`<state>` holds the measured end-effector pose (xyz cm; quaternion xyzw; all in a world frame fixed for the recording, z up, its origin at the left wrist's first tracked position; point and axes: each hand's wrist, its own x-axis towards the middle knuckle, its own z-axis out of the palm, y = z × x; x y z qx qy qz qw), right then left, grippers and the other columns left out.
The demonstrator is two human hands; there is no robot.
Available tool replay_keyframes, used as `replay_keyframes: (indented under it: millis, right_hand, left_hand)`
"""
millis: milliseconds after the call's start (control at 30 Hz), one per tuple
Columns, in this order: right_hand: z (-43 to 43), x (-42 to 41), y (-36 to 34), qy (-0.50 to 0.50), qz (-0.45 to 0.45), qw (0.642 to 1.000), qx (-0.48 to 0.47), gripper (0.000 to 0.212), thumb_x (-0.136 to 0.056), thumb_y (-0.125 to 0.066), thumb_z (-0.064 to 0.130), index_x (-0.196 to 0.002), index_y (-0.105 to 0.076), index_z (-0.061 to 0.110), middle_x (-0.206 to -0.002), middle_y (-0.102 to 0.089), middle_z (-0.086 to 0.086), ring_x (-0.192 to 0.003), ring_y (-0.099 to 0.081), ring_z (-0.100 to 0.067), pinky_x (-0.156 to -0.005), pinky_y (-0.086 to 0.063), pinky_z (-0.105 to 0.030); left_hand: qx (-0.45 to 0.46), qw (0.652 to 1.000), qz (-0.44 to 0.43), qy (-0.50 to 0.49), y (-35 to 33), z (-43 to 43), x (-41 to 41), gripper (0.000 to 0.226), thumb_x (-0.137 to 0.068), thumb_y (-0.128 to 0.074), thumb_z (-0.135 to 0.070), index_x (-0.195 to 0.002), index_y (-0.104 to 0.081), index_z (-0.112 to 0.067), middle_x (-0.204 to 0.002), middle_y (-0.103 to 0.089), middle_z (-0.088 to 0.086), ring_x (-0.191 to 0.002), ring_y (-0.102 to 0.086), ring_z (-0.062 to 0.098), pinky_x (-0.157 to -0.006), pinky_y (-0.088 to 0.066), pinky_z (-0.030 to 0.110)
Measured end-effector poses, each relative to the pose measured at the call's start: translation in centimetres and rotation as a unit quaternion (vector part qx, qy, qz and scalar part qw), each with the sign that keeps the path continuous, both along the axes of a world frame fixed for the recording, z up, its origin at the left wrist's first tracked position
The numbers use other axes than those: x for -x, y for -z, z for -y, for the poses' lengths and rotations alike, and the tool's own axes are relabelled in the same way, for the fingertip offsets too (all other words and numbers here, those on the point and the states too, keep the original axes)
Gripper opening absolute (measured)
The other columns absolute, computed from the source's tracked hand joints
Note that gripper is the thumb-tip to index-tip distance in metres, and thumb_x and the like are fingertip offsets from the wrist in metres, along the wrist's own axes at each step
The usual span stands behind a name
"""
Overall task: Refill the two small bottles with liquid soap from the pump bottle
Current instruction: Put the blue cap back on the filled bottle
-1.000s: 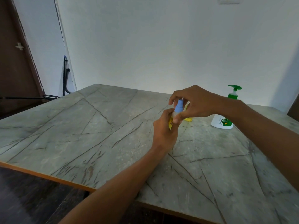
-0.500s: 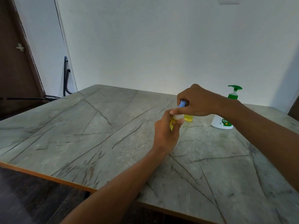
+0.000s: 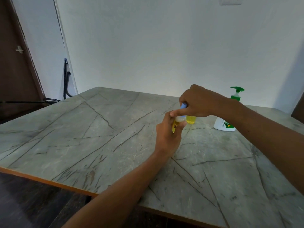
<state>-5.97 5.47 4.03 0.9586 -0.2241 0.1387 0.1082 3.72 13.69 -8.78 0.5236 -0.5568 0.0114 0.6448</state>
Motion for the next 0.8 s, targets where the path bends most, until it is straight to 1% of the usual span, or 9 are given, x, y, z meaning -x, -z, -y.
replay_keyframes:
  millis: [33,100,167,200,267,333,533,633,800]
  right_hand:
    - [-0.1,0.1,-0.1,0.009,-0.007,1.000,-0.013,0.067,-0.070,-0.048,0.079,-0.058,-0.055,0.014,-0.051,-0.049,0.004,-0.047,-0.041,-0.010,-0.052,-0.036,-0.027]
    - [-0.4,0.6,-0.7,0.012,-0.025,0.996,-0.083,0.055,-0.068,-0.054,0.077,-0.080,-0.064,0.024,-0.072,-0.061,0.012,-0.065,-0.056,-0.005,-0.062,-0.041,-0.022]
    - [-0.7,0.9,-1.1,-0.018,-0.021,0.990,-0.139,0.042,-0.073,-0.070,0.059,-0.102,-0.065,0.030,-0.091,-0.064,0.016,-0.082,-0.062,-0.003,-0.072,-0.046,-0.021]
    - [-0.6,0.9,-1.2,-0.034,-0.017,0.989,-0.143,0.034,-0.076,-0.075,0.047,-0.104,-0.067,0.030,-0.093,-0.065,0.016,-0.084,-0.063,-0.004,-0.075,-0.047,-0.022]
    - [-0.6,0.7,-1.0,-0.043,-0.008,0.991,-0.123,0.020,-0.077,-0.078,0.031,-0.096,-0.072,0.027,-0.084,-0.067,0.015,-0.078,-0.061,-0.004,-0.071,-0.046,-0.021]
    - [-0.6,0.4,-0.7,-0.029,0.009,0.994,-0.108,0.012,-0.078,-0.077,0.031,-0.086,-0.072,0.023,-0.069,-0.063,0.015,-0.064,-0.057,-0.003,-0.062,-0.042,-0.019]
    - [-0.3,-0.2,0.5,-0.018,0.013,0.998,-0.067,0.013,-0.084,-0.070,0.022,-0.078,-0.067,0.011,-0.062,-0.061,0.000,-0.052,-0.047,-0.008,-0.053,-0.041,-0.027]
    - [-0.2,-0.3,1.1,-0.023,0.042,0.996,-0.069,0.014,-0.082,-0.069,0.025,-0.074,-0.065,0.014,-0.064,-0.062,-0.002,-0.054,-0.047,-0.004,-0.052,-0.042,-0.026]
    - [-0.5,-0.9,2.6,-0.028,0.126,0.990,-0.055,0.023,-0.070,-0.060,0.041,-0.070,-0.064,0.018,-0.065,-0.060,0.002,-0.057,-0.045,0.002,-0.056,-0.042,-0.023]
  left_hand:
    - [0.001,1.000,-0.001,0.001,0.1,0.1,-0.1,0.031,-0.090,-0.061,-0.033,-0.113,-0.055,-0.013,-0.075,-0.062,-0.002,-0.067,-0.058,0.013,-0.056,-0.048,0.021]
    - [-0.001,1.000,-0.006,0.004,0.1,0.1,-0.2,0.031,-0.090,-0.062,-0.031,-0.114,-0.055,-0.013,-0.079,-0.065,-0.002,-0.069,-0.060,0.014,-0.058,-0.050,0.025]
    - [-0.008,1.000,-0.015,0.003,0.1,0.1,-0.3,0.034,-0.089,-0.063,-0.032,-0.116,-0.055,-0.013,-0.084,-0.065,-0.005,-0.074,-0.060,0.012,-0.062,-0.050,0.020]
    - [-0.014,1.000,-0.019,0.002,0.0,0.1,-0.3,0.036,-0.089,-0.062,-0.034,-0.117,-0.055,-0.013,-0.087,-0.064,-0.007,-0.075,-0.060,0.010,-0.064,-0.049,0.017]
    - [-0.020,1.000,-0.020,-0.002,-0.1,0.2,-0.3,0.037,-0.089,-0.062,-0.035,-0.118,-0.054,-0.014,-0.090,-0.062,-0.010,-0.076,-0.059,0.008,-0.065,-0.048,0.013]
    - [-0.017,1.000,-0.017,0.001,-0.1,0.2,-0.3,0.035,-0.089,-0.063,-0.033,-0.117,-0.055,-0.015,-0.089,-0.062,-0.012,-0.078,-0.059,0.006,-0.066,-0.048,0.014]
    - [-0.013,0.999,-0.029,0.012,-0.2,-0.1,-0.3,0.032,-0.088,-0.064,-0.029,-0.115,-0.058,-0.014,-0.091,-0.064,-0.010,-0.080,-0.060,0.003,-0.065,-0.047,0.010]
    - [-0.005,1.000,-0.019,-0.001,-0.2,-0.1,-0.6,0.031,-0.087,-0.065,-0.027,-0.114,-0.059,-0.013,-0.090,-0.064,-0.011,-0.079,-0.059,0.001,-0.065,-0.046,0.008]
    - [-0.014,0.999,-0.016,-0.024,-0.2,0.0,-1.3,0.028,-0.087,-0.066,-0.017,-0.114,-0.058,-0.013,-0.085,-0.065,-0.007,-0.071,-0.061,0.008,-0.060,-0.050,0.017]
